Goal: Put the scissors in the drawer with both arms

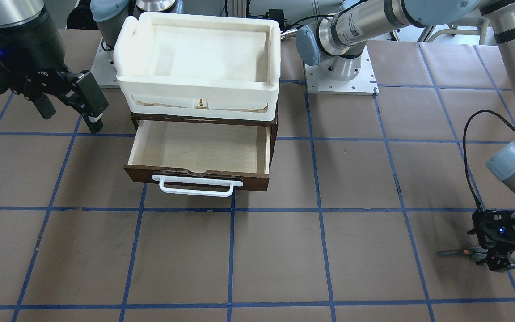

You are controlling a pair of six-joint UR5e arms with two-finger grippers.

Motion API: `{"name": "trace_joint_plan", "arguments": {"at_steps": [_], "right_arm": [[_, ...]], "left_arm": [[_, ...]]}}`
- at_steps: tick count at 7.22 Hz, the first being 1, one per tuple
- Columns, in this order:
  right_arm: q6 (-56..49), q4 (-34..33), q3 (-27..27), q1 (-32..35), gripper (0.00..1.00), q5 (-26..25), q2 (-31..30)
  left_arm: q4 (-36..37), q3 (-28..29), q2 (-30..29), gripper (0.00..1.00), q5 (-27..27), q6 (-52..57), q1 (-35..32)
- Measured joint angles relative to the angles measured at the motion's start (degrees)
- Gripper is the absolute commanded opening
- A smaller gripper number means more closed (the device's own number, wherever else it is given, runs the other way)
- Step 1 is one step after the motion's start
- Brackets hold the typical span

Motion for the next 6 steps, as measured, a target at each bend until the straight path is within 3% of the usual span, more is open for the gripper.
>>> {"name": "trace_joint_plan", "arguments": {"at_steps": [1,5,6], "right_arm": [[0.0,0.0,0.0,0.0,1.0,0.0,0.0],[0.0,0.0,0.0,0.1,1.0,-0.1,0.0],[0.0,0.0,0.0,0.1,1.0,-0.1,0.0]], "left_arm": [[0.0,-0.1,0.0,0.73,0.0,-0.1,0.1],[0.2,-0.1,-0.2,0.71,0.1,0.0,0.2],[0.3,-0.1,-0.2,0.64,0.1,0.0,0.4]]}}
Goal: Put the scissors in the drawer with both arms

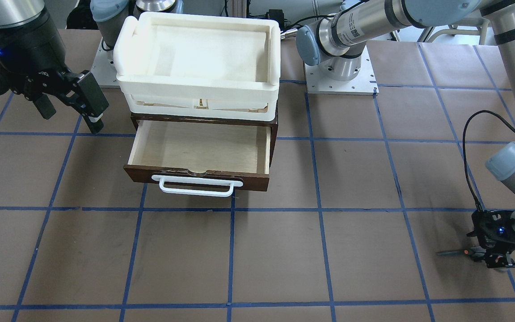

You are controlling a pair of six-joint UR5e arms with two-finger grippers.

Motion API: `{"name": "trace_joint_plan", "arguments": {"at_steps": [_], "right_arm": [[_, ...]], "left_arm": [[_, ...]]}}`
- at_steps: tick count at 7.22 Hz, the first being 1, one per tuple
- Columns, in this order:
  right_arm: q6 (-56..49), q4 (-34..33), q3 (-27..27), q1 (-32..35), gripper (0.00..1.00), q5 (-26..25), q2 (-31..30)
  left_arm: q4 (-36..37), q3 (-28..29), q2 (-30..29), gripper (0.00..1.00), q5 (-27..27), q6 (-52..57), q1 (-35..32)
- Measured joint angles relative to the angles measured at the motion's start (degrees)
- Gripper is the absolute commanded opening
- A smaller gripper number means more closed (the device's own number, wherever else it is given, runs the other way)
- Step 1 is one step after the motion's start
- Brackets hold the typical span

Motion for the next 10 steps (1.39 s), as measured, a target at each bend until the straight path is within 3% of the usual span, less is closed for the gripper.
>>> {"name": "trace_joint_plan", "arguments": {"at_steps": [3,4,7,10], "right_arm": [[0.0,0.0,0.0,0.0,1.0,0.1,0.0],[0.0,0.0,0.0,0.0,1.0,0.1,0.0],[0.0,0.0,0.0,-0.1,1.0,0.0,0.0],[-0.1,0.0,0.0,-0.1,1.0,0.0,0.0]], "left_arm": [[0.1,-0.1,-0.1,0.62,-0.1,0.0,0.5],[0.1,-0.2,-0.1,0.45,-0.1,-0.1,0.6],[0.1,-0.3,-0.1,0.17,-0.2,-0.3,0.6],[0.1,-0.3,0.0,0.13,-0.1,-0.4,0.6]]}}
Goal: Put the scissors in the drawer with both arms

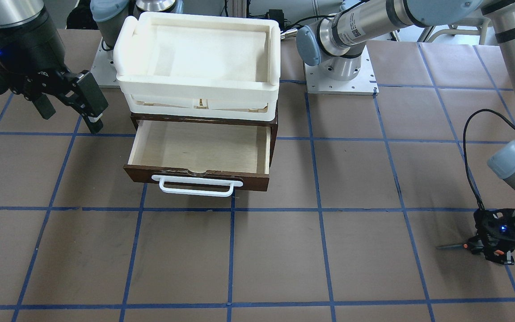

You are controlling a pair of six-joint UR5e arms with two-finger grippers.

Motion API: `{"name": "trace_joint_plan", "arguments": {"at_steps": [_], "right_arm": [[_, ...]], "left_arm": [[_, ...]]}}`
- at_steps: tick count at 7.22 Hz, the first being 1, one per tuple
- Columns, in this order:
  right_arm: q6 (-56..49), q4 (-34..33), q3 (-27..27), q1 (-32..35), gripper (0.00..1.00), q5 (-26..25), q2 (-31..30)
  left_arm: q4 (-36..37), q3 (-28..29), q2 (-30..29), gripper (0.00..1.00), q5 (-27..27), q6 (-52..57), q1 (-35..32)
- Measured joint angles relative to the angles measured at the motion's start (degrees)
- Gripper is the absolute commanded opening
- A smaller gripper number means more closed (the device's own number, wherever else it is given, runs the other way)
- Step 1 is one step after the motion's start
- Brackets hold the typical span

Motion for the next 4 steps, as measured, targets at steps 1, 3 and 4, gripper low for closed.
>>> {"name": "trace_joint_plan", "arguments": {"at_steps": [1,3,4], "right_arm": [[0.0,0.0,0.0,0.0,1.0,0.0,0.0],[0.0,0.0,0.0,0.0,1.0,0.0,0.0],[0.0,0.0,0.0,0.0,1.0,0.0,0.0]], "left_arm": [[0.0,0.0,0.2,0.13,0.1,0.0,0.0],[-0.6,0.1,1.8,0.13,0.3,-0.1,0.0],[-1.7,0.2,3.2,0.13,0.3,-0.3,0.0]]}}
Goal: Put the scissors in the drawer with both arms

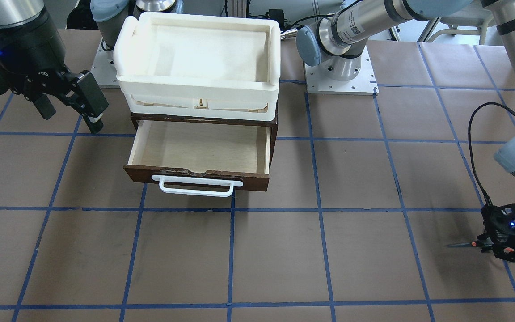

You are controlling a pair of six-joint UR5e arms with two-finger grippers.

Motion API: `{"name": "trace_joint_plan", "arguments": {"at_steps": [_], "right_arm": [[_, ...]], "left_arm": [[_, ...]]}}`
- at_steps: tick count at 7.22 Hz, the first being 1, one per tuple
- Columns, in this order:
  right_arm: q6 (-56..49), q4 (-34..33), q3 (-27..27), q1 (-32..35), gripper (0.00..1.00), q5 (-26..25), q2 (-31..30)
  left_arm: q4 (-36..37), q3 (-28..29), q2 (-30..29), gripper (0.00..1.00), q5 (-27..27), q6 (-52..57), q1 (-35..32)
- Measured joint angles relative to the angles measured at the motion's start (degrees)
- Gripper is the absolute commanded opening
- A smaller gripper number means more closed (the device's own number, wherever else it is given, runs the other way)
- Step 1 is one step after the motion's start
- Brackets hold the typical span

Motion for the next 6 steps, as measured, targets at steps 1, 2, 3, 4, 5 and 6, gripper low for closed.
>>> {"name": "trace_joint_plan", "arguments": {"at_steps": [1,2,3,4,5,6], "right_arm": [[0.0,0.0,0.0,0.0,1.0,0.0,0.0],[0.0,0.0,0.0,0.0,1.0,0.0,0.0],[-0.1,0.0,0.0,0.0,1.0,0.1,0.0],[-0.2,0.0,0.0,0.0,1.0,0.1,0.0],[-0.3,0.0,0.0,0.0,1.0,0.1,0.0],[-0.4,0.0,0.0,-0.1,1.0,0.1,0.0]], "left_arm": [[-2.1,0.0,2.0,0.07,0.0,-0.6,-0.2],[-4.6,-0.1,4.4,0.05,0.0,-1.3,-0.6],[-7.5,-0.2,7.4,0.05,-0.2,-2.0,-1.2],[-10.3,-0.2,10.3,0.04,-0.4,-3.0,-2.4],[-13.5,-0.2,13.4,0.04,-0.4,-6.2,-4.2],[-17.1,-0.2,16.5,0.04,-0.6,-11.6,-6.4]]}}
